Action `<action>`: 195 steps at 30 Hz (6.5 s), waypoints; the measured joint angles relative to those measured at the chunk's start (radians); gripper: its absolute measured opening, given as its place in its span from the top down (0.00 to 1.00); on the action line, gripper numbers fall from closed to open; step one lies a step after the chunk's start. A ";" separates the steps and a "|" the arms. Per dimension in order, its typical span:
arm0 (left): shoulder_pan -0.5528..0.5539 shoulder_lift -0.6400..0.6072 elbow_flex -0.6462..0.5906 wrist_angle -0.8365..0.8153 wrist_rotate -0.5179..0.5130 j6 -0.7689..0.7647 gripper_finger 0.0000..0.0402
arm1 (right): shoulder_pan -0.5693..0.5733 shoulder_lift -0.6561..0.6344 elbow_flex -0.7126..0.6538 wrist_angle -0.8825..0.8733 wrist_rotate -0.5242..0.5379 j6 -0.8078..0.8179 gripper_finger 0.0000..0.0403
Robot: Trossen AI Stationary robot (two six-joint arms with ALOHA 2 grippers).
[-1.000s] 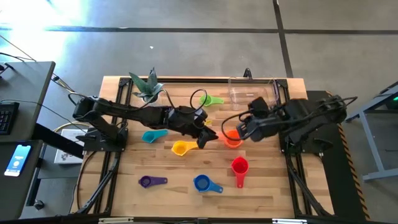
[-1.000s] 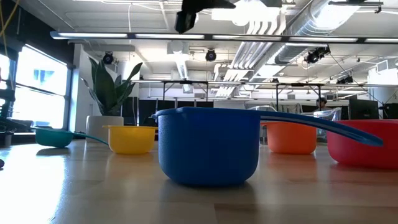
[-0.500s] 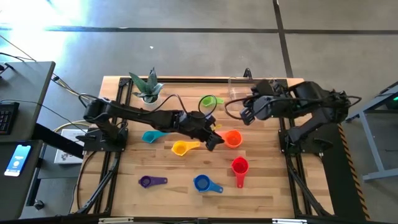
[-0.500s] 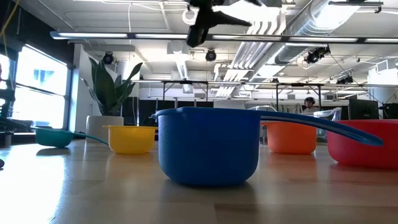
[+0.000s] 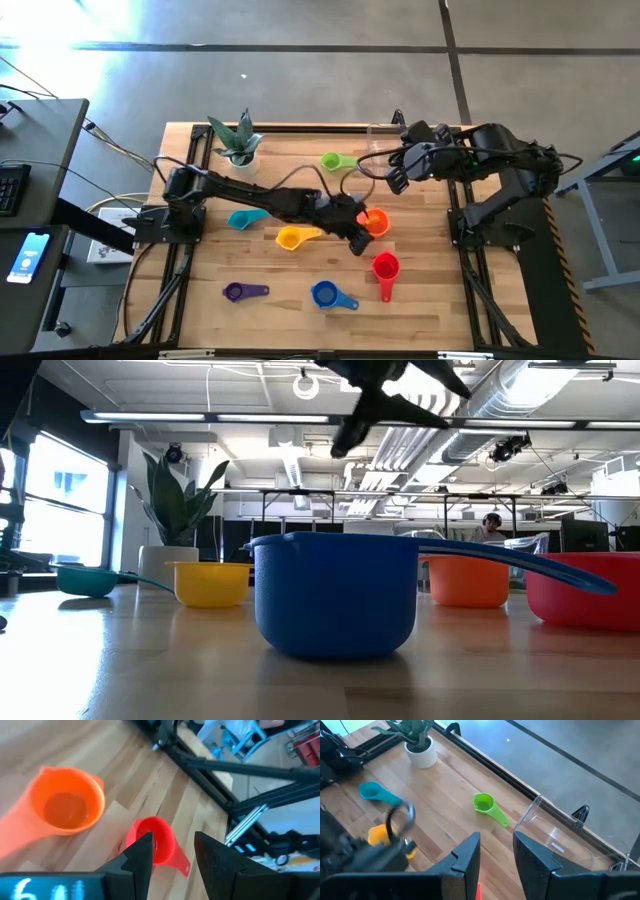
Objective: Nest measuring cups in basket
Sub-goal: Stack the red measuring cup on top of the orange measuring cup
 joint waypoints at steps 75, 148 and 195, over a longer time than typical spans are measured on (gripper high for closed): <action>-0.059 0.337 0.097 0.141 -0.062 0.064 0.67 | 0.000 0.001 -0.001 0.000 0.004 0.034 0.73; 0.127 0.103 0.097 -0.247 0.076 0.748 0.98 | 0.000 0.001 -0.001 0.032 0.053 0.031 0.73; 0.216 0.054 0.154 -0.346 0.141 1.540 0.98 | -0.046 0.050 -0.001 0.000 0.231 0.404 0.73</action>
